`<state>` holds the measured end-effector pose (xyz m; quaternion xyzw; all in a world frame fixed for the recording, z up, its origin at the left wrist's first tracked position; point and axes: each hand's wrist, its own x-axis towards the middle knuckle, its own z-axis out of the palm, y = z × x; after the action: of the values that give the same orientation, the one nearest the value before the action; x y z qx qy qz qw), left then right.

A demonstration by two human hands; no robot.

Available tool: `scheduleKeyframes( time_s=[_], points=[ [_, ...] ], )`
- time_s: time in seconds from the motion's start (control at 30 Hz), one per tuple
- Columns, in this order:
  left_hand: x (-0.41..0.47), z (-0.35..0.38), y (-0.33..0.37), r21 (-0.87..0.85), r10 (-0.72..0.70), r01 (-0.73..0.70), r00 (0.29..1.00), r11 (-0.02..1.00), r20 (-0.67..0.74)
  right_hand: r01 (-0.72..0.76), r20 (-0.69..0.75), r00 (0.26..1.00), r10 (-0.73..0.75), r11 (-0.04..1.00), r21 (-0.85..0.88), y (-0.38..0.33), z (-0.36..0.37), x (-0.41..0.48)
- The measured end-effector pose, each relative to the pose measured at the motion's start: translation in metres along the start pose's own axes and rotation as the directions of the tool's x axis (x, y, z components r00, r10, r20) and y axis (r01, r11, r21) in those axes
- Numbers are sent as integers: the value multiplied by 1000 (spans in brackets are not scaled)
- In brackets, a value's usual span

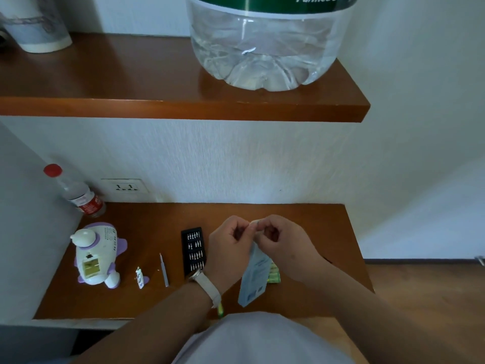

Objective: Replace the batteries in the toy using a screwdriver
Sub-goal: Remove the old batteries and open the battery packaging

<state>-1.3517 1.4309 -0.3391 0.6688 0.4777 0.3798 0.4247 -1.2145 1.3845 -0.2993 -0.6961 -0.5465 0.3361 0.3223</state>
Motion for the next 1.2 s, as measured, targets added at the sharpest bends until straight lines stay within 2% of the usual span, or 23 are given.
scheduleKeyframes(
  time_s=[0.13, 0.4, 0.6, 0.73, 0.8, 0.93, 1.1, 1.2],
  points=[
    [11, -5, -11, 0, -112, 112, 994, 994, -11, -109, -21, 993, 113, 985, 134, 12, 3, -2],
    [18, -23, -30, 58, -175, 176, 984, 983, -33, -156, -18, 987, 161, 973, 171, 36, 15, 1],
    [20, -43, -23, 77, -183, 189, 980, 979, -77, -147, 155, 979, 132, 985, 89, 34, 46, 11],
    [16, -59, -35, 80, -212, 223, 969, 972, -127, -114, 202, 974, 98, 991, 67, 35, 71, 17],
    [12, -69, -41, 89, -235, 248, 962, 965, -137, -82, 254, 964, 79, 997, 0, 38, 84, 17],
    [2, -95, -52, 76, -273, 292, 942, 953, -194, 81, 411, 911, 21, 970, -229, 52, 116, 21],
    [-11, -132, -68, 94, -325, 355, 915, 930, -239, 282, 656, 752, 70, 864, -416, 86, 167, 24],
    [-18, -150, -76, 103, -328, 365, 907, 925, -265, 406, 722, 688, 73, 786, -466, 96, 190, 23]
  ],
)
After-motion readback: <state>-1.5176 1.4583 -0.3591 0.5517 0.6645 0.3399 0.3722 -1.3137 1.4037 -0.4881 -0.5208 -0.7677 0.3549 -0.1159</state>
